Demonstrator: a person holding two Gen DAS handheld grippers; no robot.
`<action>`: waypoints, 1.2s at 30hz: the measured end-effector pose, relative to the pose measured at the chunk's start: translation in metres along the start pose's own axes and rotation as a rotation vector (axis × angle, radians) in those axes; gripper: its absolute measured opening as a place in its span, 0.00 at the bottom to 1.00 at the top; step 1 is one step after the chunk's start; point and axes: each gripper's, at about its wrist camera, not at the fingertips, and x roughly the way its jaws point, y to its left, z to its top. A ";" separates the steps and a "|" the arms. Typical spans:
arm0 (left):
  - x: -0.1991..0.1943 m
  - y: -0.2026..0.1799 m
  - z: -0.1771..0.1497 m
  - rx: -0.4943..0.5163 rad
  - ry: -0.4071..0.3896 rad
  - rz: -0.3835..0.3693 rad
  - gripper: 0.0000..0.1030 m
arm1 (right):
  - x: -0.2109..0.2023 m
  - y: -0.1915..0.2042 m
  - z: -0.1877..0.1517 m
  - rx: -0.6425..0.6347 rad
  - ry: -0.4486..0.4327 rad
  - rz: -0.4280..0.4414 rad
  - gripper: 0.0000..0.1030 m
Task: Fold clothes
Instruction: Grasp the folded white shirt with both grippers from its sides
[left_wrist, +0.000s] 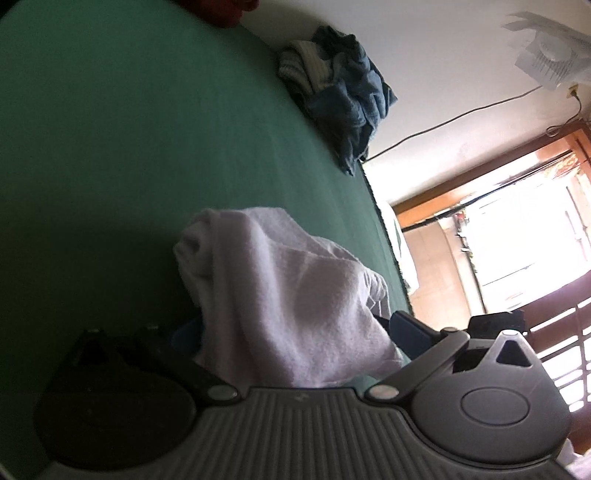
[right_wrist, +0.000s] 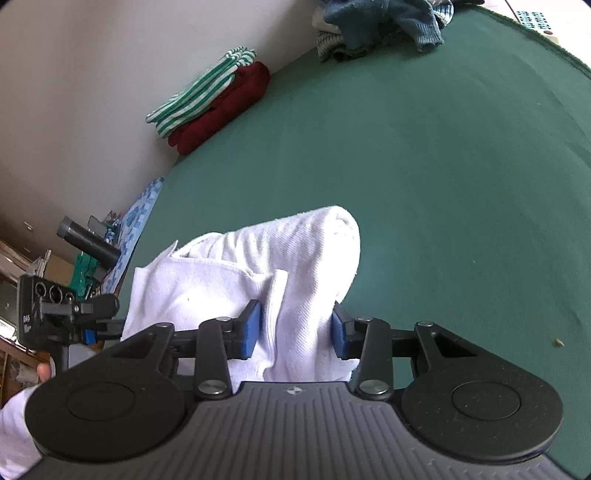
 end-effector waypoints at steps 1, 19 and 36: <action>0.003 -0.006 -0.001 0.028 -0.002 0.028 0.99 | 0.002 0.001 0.000 0.001 -0.010 0.000 0.37; 0.028 -0.062 -0.028 0.278 -0.027 0.420 0.89 | 0.007 0.008 0.002 -0.081 -0.002 -0.017 0.31; 0.030 -0.071 -0.025 0.272 -0.001 0.496 0.69 | 0.007 0.018 -0.005 -0.066 -0.048 -0.087 0.30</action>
